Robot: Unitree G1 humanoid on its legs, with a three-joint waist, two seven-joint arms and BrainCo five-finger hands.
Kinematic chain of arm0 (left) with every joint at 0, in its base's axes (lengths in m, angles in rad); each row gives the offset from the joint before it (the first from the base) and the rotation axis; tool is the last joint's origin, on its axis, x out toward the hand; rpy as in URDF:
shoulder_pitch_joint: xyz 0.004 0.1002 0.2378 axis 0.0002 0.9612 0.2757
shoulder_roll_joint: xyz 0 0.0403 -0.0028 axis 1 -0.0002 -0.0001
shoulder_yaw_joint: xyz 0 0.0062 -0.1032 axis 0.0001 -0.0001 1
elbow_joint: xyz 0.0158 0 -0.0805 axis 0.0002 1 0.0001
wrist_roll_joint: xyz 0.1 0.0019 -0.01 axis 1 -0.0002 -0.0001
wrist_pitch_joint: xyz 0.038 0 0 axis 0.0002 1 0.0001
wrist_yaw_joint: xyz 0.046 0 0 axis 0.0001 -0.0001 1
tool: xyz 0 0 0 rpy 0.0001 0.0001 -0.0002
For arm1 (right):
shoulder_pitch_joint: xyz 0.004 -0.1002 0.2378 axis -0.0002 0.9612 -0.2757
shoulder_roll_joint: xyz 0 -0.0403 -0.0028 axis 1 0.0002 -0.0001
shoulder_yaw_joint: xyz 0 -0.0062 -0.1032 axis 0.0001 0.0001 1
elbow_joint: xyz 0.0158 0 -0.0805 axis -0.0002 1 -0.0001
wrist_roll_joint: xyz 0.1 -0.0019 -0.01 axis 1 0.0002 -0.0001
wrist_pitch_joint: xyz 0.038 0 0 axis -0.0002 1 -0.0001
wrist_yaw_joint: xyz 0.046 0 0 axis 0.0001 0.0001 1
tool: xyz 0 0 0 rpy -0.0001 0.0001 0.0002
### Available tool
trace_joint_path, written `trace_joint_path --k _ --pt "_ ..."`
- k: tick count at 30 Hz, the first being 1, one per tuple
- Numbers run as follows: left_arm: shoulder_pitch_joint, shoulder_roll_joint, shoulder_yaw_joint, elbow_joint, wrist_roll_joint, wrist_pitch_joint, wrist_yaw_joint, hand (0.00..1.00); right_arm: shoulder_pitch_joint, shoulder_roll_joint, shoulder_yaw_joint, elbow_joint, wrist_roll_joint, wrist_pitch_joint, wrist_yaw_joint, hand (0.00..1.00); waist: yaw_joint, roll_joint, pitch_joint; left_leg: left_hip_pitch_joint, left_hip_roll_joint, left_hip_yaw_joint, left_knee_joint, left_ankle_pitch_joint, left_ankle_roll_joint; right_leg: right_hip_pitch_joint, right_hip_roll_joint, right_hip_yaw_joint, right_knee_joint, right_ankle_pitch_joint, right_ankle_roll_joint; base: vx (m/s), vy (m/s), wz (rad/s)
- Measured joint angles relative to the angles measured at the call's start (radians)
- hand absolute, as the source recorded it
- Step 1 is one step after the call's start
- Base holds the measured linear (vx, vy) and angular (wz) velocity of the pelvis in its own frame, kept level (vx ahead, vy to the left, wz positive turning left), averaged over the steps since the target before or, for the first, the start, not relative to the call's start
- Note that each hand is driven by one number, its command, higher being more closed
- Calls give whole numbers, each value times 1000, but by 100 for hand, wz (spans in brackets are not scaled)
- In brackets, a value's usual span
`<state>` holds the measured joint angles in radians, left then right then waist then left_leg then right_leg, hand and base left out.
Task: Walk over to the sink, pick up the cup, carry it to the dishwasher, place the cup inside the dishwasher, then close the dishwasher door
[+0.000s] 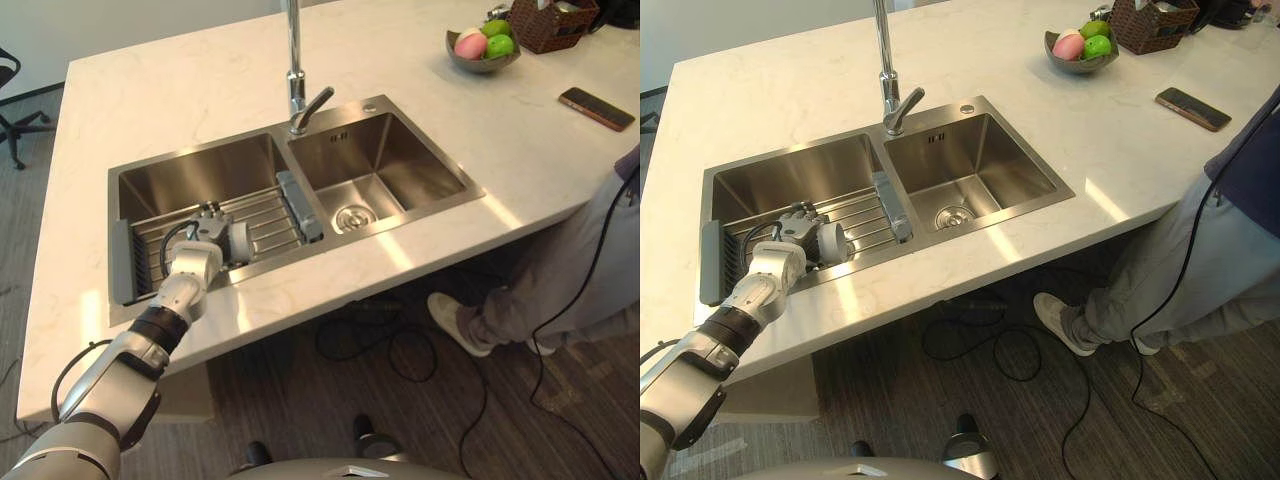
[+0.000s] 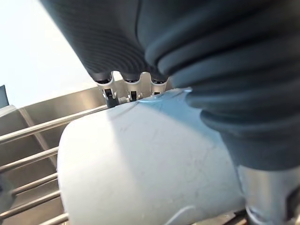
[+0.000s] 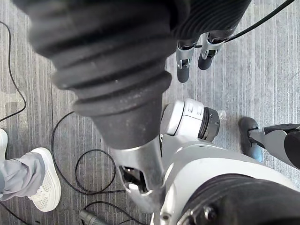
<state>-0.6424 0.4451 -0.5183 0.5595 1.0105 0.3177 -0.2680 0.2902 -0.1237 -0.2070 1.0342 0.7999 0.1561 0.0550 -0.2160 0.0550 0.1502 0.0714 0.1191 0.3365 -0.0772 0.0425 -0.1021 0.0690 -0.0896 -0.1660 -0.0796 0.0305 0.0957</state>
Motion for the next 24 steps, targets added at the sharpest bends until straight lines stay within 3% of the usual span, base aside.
trace_joint_path --k 3,4,11,17,20,24 --pt "-8 7 -3 0 0 0 -31 0 -1 -5 14 0 19 -2 -1 0 -4 3 2 1 0 0 0 -1 -1 0 -1 0 0 0 0 0 0 0" --pt "-9 7 -3 0 0 0 -38 100 -1 -6 19 0 21 -3 -1 0 -5 5 3 1 -1 0 0 -1 -1 0 -1 0 0 0 0 0 0 0" --pt "-36 24 -29 -2 -10 -14 -101 100 -1 -14 39 -1 27 -9 1 0 -5 13 7 1 -7 -1 0 -4 1 0 -8 0 2 -2 3 0 0 0" --pt "-49 41 -36 -2 -70 -37 -111 100 -5 -14 50 -1 27 -26 1 0 -4 15 8 1 -10 -7 0 -5 3 1 -11 -5 4 -6 8 0 0 0" --pt "-52 50 -44 -3 -104 -49 -99 100 -10 -16 51 -1 27 -29 1 0 -3 20 12 1 -13 -12 0 -5 4 3 -14 -8 5 -7 10 0 0 3" --pt "-48 72 -77 -7 -209 -82 -16 100 -12 -30 69 -1 28 -45 3 0 -3 28 15 -1 -23 -47 0 -8 9 7 -24 -25 14 -17 16 5 1 12"
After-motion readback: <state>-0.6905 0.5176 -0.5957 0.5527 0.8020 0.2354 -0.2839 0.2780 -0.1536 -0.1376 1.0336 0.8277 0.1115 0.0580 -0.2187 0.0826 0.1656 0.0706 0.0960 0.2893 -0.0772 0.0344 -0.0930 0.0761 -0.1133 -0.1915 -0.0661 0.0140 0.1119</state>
